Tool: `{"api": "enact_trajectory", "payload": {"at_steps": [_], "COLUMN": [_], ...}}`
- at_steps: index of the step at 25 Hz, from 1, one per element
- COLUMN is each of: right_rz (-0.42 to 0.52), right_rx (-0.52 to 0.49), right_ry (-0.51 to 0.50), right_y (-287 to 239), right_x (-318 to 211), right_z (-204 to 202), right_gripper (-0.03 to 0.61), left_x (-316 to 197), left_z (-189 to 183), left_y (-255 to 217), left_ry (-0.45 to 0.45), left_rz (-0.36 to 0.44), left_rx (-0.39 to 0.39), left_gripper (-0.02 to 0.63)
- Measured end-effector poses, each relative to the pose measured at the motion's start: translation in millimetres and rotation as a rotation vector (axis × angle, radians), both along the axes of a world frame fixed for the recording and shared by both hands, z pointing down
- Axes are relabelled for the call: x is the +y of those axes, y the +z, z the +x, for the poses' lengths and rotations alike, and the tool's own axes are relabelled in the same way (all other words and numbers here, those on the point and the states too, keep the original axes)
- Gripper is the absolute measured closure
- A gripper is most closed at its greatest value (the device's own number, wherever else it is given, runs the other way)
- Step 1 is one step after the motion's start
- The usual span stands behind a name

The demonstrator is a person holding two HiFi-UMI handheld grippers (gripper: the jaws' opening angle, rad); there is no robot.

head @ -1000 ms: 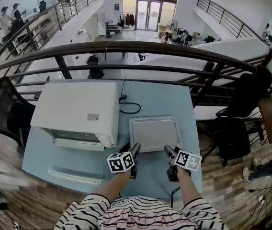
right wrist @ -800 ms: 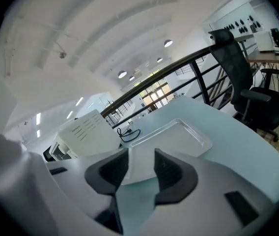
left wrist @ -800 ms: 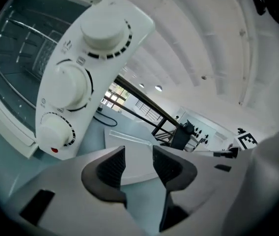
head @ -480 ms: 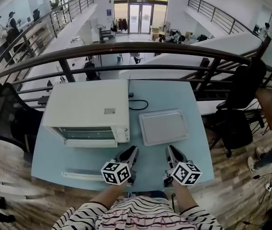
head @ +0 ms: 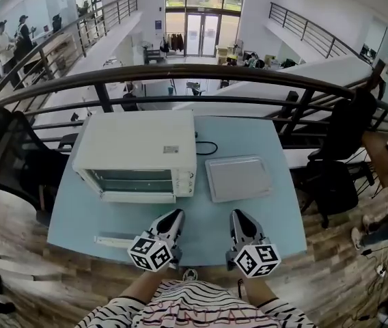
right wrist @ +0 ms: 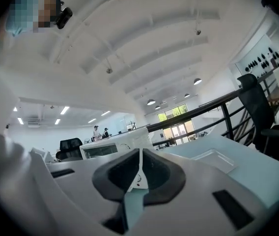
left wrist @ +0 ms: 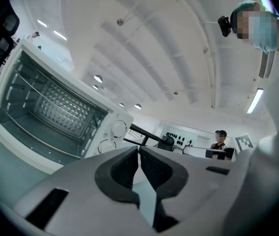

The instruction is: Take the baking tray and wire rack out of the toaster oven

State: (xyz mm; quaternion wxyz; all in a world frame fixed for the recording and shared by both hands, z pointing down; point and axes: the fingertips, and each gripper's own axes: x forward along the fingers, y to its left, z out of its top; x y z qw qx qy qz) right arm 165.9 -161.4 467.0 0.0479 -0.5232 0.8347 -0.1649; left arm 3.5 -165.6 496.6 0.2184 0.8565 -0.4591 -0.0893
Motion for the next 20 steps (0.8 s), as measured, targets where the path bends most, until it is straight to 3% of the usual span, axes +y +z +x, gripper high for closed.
{"api": "enact_trajectory", "payload": {"at_steps": [6,15,20], "right_rz": [-0.017,-0.011,-0.036], "right_rx": [0.015,-0.049,-0.087], "right_ry": [-0.037,-0.064,-0.081], "right_y": [2.7,3.2,4.4], "right_x": [41.5,91.6,103.2], "right_z": [-17.5,-37.0,-52.9], "right_gripper": [0.540,0.541,0.541], "left_x": [47.4,117.2,135.1], "left_z": [-15.5,-41.1,-68.3], "left_y": [-1.6,-2.7,-7.8], "left_ry": [-0.054,-0.129,-0.202], "left_rz": [0.001,0.016,0.021], "left_rx": [-0.035,-0.121,-0.109], "left_gripper": [0.578,0.580,0.580]}}
